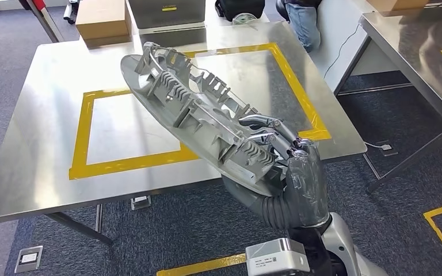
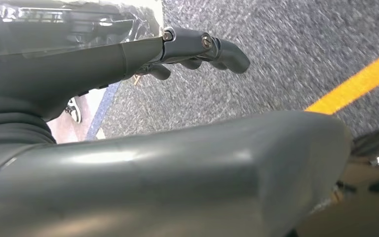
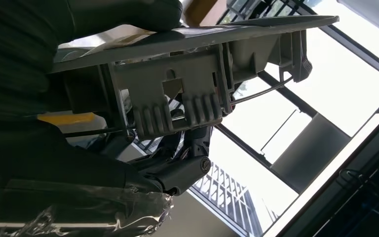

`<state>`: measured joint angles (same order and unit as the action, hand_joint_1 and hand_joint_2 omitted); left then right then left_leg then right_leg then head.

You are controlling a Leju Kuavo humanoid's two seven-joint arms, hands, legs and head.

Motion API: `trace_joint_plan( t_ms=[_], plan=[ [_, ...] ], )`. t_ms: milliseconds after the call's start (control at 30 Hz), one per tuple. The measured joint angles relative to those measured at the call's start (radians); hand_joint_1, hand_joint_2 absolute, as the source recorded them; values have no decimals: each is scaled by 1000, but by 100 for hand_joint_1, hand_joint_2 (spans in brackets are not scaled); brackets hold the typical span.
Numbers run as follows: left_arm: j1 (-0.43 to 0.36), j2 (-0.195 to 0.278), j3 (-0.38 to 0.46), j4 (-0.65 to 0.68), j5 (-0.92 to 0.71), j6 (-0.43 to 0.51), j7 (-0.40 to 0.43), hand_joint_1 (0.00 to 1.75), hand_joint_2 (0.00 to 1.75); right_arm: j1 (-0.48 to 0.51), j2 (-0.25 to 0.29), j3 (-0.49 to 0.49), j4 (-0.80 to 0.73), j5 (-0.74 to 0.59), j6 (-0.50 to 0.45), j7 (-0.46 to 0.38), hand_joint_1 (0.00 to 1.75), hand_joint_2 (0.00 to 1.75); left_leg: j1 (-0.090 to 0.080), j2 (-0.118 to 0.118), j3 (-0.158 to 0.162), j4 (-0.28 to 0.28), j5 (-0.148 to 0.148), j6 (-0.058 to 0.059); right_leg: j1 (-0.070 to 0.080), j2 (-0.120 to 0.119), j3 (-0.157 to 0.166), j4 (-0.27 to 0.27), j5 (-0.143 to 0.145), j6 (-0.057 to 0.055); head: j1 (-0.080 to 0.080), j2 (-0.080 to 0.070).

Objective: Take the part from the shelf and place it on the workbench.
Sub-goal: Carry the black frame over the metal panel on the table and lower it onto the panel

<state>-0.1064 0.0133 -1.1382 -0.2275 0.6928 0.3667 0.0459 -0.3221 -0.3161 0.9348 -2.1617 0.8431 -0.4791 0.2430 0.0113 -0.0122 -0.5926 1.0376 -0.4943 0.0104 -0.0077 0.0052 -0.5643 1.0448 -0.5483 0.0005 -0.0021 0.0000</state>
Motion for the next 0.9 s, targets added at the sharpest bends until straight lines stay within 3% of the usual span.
trace_joint_plan(
  t_ms=[67, 133, 167, 200, 267, 300, 333, 400, 500, 567, 633, 667, 700, 733, 800, 833, 900],
  plan=[
    [-1, 0, 0, 0, 0, 2, 0, 0, 175, -1, 0, 0, 0, 0, 0, 0, 175, 175, 4, -1, 11, -8, -6, 8, -2, -1, -52, 94, -38, 9, 12, 0],
    [0, 0, 0, 0, 0, 2, 0, 0, 175, 0, 0, 0, 0, 0, 0, 0, 175, 175, 4, -1, 19, -8, -15, 12, -5, -1, -131, 218, -72, 15, 21, 0],
    [2, 0, 0, 0, 0, 2, 0, 0, 175, 0, 0, 0, 0, 0, 0, 0, 175, 175, 3, -1, 26, -8, -20, 13, -6, -1, -158, 249, -65, 15, 23, 0],
    [3, 0, 0, 0, 0, 1, 0, 0, 175, 0, 0, 0, 1, 0, 0, 0, 175, 175, 3, -1, 35, -8, -26, 12, -6, -1, -168, 245, -37, 14, 26, 0],
    [3, 0, 0, 0, 0, 1, 0, 0, 175, 0, -1, 0, 2, 0, 0, 0, 175, 175, 2, -3, 58, -8, -42, 7, -4, -1, -140, 142, 56, 6, 33, 0],
    [2, -1, 0, 0, 0, 1, 0, 0, 175, 1, -1, 1, 2, -1, 0, 0, 175, 175, 1, -3, 65, -9, -50, 4, -2, -2, -119, 89, 89, 1, 36, 0],
    [0, -1, 0, 0, 0, 1, 0, 0, 175, 0, -1, 1, 2, -1, 0, 0, 175, 175, 1, -4, 71, -10, -56, -2, 1, -2, -100, 45, 105, -4, 37, 0],
    [-1, -2, 0, 0, 0, 1, 0, 0, 175, 0, -1, 0, 1, -1, -1, 0, 175, 175, 0, -3, 72, -13, -61, -14, 7, -1, -83, 13, 91, -14, 37, 0],
    [-3, -2, 0, 0, 1, 2, 0, 0, 175, 1, -1, 0, 0, -1, -2, 0, 175, 175, 1, 1, 73, -9, -76, -30, 2, 0, -66, -14, 76, -26, 34, 0],
    [-4, -1, 0, 0, 1, 4, 0, 0, 175, 2, 0, 0, 1, -1, -2, 0, 175, 175, 1, 1, 36, 71, -114, -37, -4, -2, -47, -26, 70, -35, 24, 0],
    [-2, -1, 0, 0, 1, 5, 0, 0, 175, 2, 0, 0, 2, -1, -2, 0, 175, 175, 2, 1, -33, 199, -155, -41, -4, -3, -31, -27, 59, -40, 13, 0],
    [0, -1, 0, 0, 1, 5, 0, 0, 175, 3, 0, 0, 2, -1, -2, 0, 175, 175, 3, 1, -61, 240, -154, -43, -3, -3, -22, -27, 52, -41, 10, 0],
    [1, -1, 0, 0, 1, 6, 0, 0, 175, 3, 0, 0, 3, -1, -2, 0, 175, 175, 3, 1, -76, 249, -132, -44, -3, -1, -12, -26, 44, -40, 7, 0],
    [2, -1, 0, 0, 1, 7, 0, 0, 175, 3, 0, 1, 4, -1, -2, 0, 175, 175, 3, 1, -75, 220, -89, -43, -3, 0, 0, -26, 35, -39, 4, 0],
    [2, 0, 0, 0, 1, 7, -1, 0, 175, 3, 0, 1, 4, -1, -2, 0, 175, 175, 1, 1, -47, 115, 1, -37, -3, 2, 26, -27, 17, -33, -2, 0],
    [2, 0, 0, 0, 1, 8, -2, 0, 175, 2, 0, 1, 4, -2, -2, 0, 175, 175, -1, 1, -32, 75, 28, -32, -3, 3, 34, -27, 11, -29, -4, 0],
    [3, 1, 0, 0, 1, 8, -3, 0, 175, 2, 0, 0, 5, -3, -3, 0, 175, 175, -7, 1, -19, 53, 33, -22, -2, 4, 37, -27, 5, -19, -5, 0]
  ],
)
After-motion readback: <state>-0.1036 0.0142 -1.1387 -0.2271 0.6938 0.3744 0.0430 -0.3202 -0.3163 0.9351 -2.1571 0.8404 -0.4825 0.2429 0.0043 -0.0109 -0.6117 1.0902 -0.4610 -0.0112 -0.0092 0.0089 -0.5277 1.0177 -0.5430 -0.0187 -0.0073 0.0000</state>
